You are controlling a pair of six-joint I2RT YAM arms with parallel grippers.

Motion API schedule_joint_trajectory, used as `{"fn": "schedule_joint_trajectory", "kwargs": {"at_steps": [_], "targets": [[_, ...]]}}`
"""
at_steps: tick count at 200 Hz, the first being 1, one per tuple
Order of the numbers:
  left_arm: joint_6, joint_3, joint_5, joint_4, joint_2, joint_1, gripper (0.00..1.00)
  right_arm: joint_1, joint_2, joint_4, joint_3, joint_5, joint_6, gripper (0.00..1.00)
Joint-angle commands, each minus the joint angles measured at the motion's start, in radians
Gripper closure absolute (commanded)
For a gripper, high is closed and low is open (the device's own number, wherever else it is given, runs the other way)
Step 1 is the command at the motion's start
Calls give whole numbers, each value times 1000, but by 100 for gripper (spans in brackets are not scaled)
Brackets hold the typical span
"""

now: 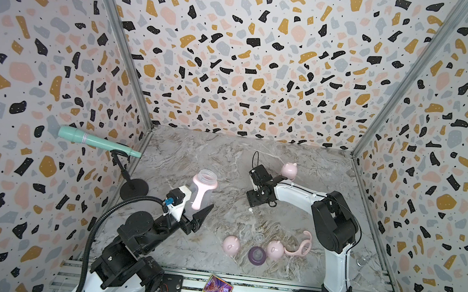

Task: Assemble the baby bottles
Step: Pick up the nipple from the center of the board, then place the nipple at the center of the board.

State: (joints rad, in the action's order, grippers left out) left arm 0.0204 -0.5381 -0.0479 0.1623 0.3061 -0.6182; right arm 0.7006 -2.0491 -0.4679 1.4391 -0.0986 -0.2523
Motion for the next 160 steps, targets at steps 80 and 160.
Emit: {"fn": "schedule_joint_trajectory", "kwargs": {"at_steps": [80,160], "targets": [[37,20,-46,-176,88,3,61,5,183,-133,157,63,61,72],[46,20,-31,-227,127,3,61,5,255,-231,48,83,93,74]]}}
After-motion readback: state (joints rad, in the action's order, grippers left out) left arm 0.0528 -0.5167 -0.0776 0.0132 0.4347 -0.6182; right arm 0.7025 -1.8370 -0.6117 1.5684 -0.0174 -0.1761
